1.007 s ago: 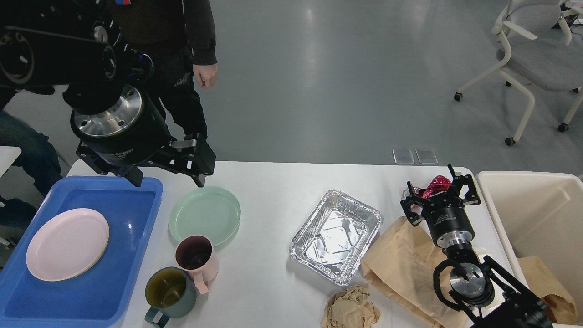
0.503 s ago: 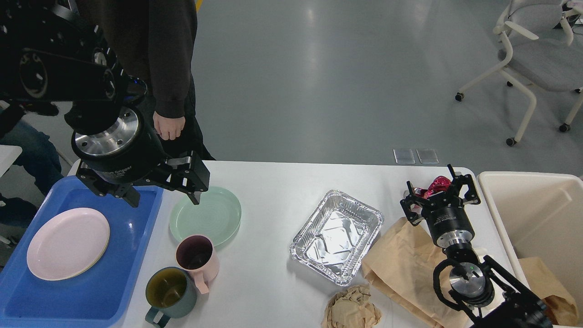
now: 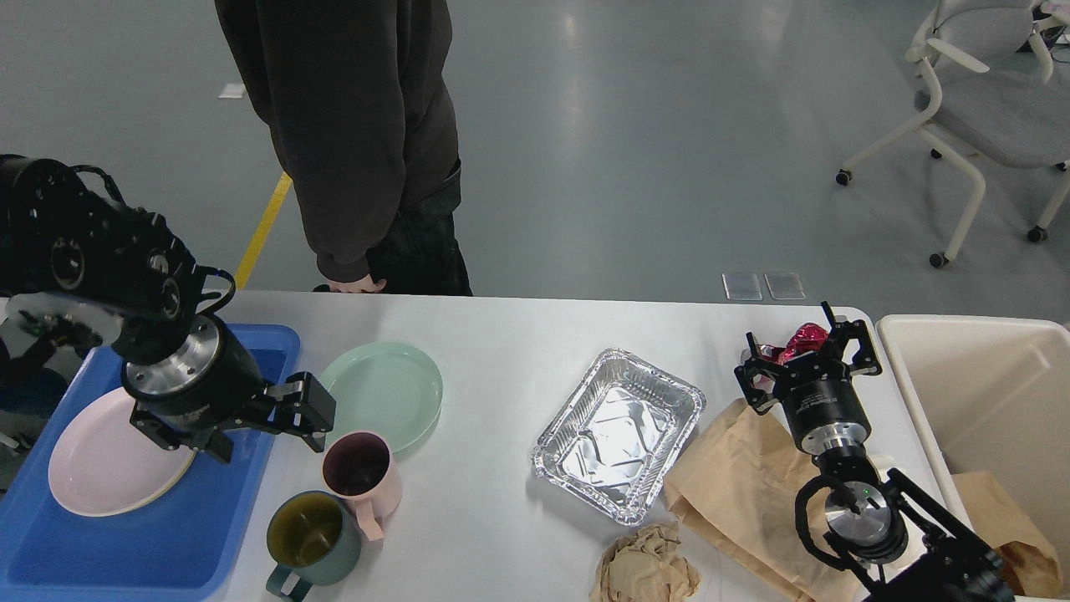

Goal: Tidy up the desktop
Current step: 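Lower the left gripper onto the dark green mug and grasp it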

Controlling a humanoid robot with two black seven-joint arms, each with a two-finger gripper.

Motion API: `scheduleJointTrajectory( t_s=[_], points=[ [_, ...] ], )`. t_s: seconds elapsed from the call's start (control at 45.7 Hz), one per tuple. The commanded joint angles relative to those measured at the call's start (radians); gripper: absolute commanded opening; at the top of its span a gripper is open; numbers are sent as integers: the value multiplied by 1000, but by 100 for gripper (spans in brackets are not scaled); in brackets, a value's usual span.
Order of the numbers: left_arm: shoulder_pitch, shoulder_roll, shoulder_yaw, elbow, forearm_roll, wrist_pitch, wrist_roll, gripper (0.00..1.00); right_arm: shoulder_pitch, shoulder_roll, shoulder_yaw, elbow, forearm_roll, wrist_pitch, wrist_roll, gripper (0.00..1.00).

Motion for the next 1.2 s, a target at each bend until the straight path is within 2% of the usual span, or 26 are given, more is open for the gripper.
scheduleJointTrajectory(
  t_s=[0.0, 0.131, 0.394, 0.7, 0.744, 0.854, 1.116, 1.182],
  points=[
    [129, 77, -5, 0, 108, 117, -3, 88, 0, 0, 0, 0, 0, 0, 0, 100],
    [247, 84, -10, 9, 163, 215, -6, 85, 0, 0, 0, 0, 0, 0, -1, 100],
    [459, 69, -56, 98, 162, 387, -1, 85, 0, 0, 0, 0, 0, 0, 0, 100],
    [601, -8, -114, 162, 159, 476, 14, 83, 0, 0, 0, 0, -2, 0, 0, 100],
    [604, -11, -114, 162, 156, 485, 17, 79, 2, 0, 0, 0, 0, 0, 0, 100],
    [606, -12, -114, 165, 151, 491, 19, 62, 0, 0, 0, 0, 0, 0, 0, 100],
    [604, -8, -114, 188, 146, 488, 20, 28, 0, 1, 0, 0, 0, 0, 0, 100],
    [604, -6, -114, 193, 146, 485, 20, 23, 0, 1, 0, 0, 0, 0, 0, 100]
  ],
)
